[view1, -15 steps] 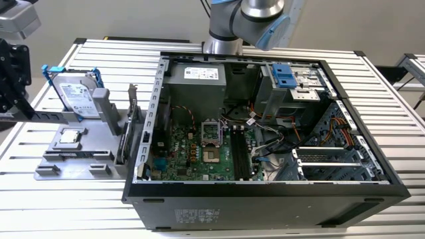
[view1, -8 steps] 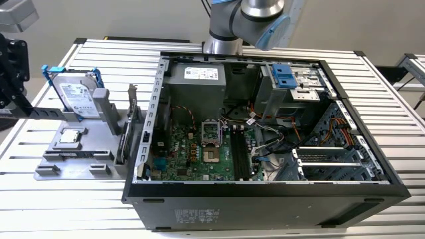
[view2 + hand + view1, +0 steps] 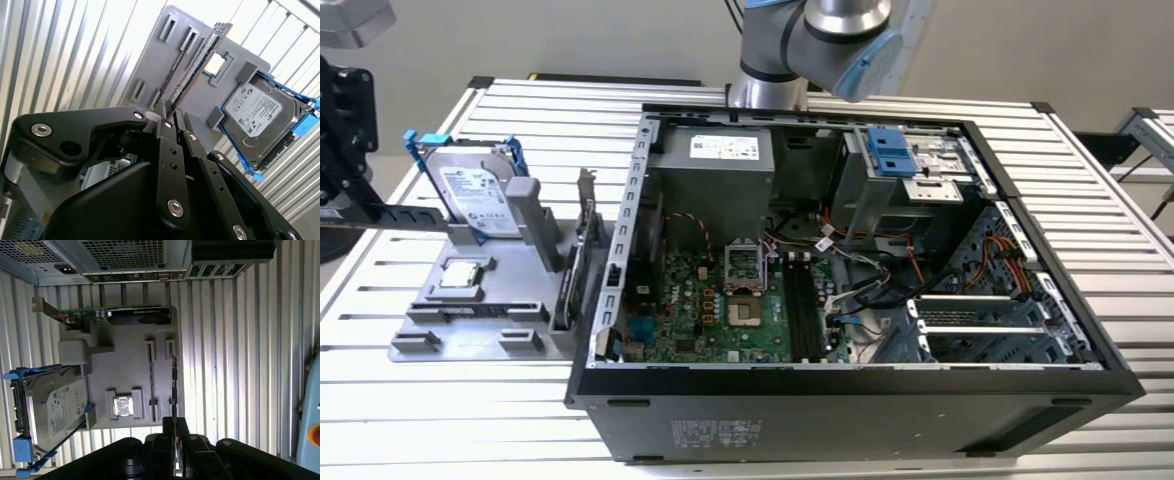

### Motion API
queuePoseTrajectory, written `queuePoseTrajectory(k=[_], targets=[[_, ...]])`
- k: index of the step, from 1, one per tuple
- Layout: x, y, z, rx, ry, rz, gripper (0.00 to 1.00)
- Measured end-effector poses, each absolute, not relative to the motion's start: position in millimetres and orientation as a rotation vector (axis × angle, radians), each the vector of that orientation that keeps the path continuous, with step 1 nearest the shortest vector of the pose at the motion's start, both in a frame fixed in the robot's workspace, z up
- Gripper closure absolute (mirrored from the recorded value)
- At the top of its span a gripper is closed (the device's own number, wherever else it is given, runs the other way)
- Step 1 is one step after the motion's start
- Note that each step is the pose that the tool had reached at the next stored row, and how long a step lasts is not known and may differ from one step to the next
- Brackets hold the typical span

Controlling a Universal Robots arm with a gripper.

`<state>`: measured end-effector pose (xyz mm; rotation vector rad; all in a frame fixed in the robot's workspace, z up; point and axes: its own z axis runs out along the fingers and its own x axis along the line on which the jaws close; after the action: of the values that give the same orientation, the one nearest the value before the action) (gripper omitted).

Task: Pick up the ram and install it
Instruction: 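Pick up the ram and move it above insertion slot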

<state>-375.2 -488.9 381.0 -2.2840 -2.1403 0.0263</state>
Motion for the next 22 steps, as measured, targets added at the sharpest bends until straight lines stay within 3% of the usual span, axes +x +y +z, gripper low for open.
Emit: queuePoseTrajectory(k=[22], targets=[[-375.2,-468.0,395.1,-2.285,-2.141,0.027,1.0]])
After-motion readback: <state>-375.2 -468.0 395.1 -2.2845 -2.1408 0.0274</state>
